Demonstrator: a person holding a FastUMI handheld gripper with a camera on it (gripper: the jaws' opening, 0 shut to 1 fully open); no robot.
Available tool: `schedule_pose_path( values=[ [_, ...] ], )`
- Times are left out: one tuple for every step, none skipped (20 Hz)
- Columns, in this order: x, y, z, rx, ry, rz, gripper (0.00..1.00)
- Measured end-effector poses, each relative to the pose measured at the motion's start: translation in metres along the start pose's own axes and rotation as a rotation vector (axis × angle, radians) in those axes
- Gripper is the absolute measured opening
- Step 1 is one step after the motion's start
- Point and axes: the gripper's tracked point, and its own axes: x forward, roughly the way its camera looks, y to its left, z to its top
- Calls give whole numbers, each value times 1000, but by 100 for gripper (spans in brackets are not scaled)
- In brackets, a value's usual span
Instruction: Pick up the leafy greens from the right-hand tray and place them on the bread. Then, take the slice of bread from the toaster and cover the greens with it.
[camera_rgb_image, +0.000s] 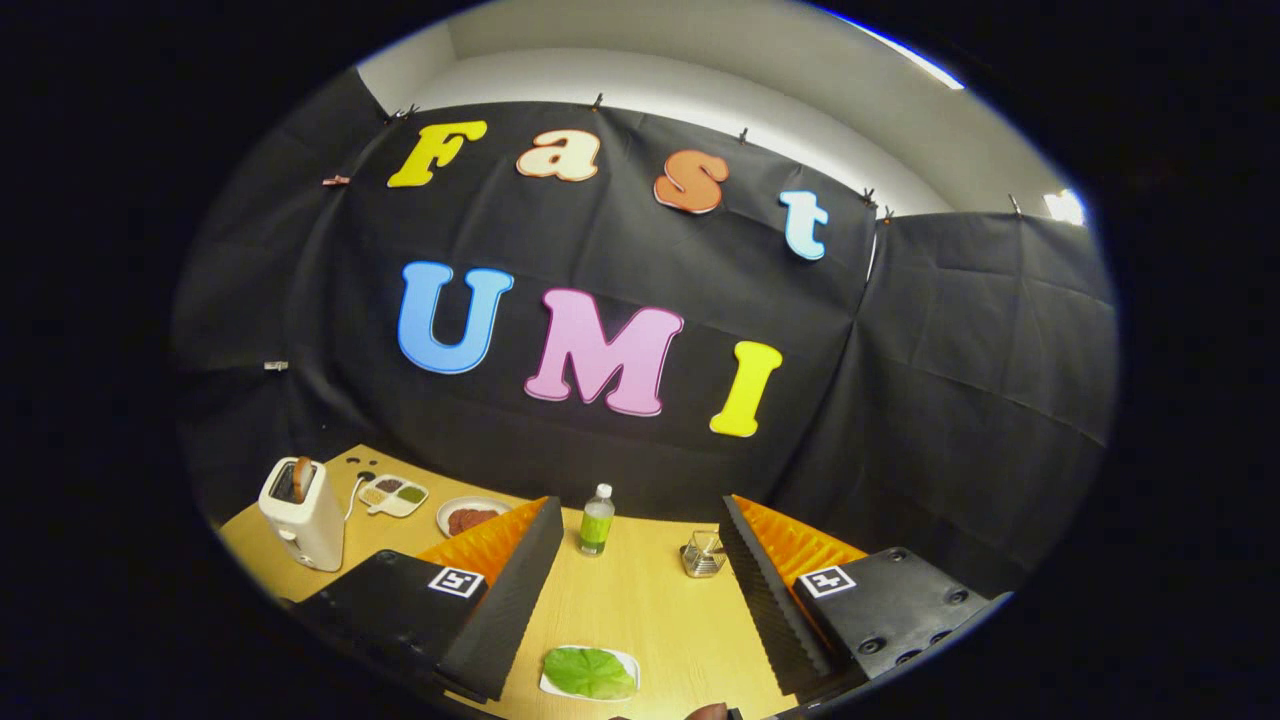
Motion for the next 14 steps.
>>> schedule_pose_path(
  values=[
    [2, 10, -15, 6, 29, 47, 98],
    [5, 20, -31, 14, 66, 97, 98],
    [7, 28, -50, 19, 105, 142, 98],
    [8, 33, -71, 22, 148, 179, 98],
    [8, 38, -92, 25, 193, 213, 98],
    [9, 43, -110, 31, 231, 246, 98],
    [9, 49, -125, 42, 266, 281, 98],
    [10, 52, -142, 51, 300, 306, 98],
    [12, 52, -159, 56, 334, 321, 98],
    [14, 50, -176, 53, 370, 330, 98],
    [18, 48, -194, 43, 402, 335, 98],
    [22, 46, -211, 26, 434, 339, 98],
    [26, 44, -229, 7, 463, 344, 98],
    [29, 43, -247, -11, 497, 354, 98]
  ],
)
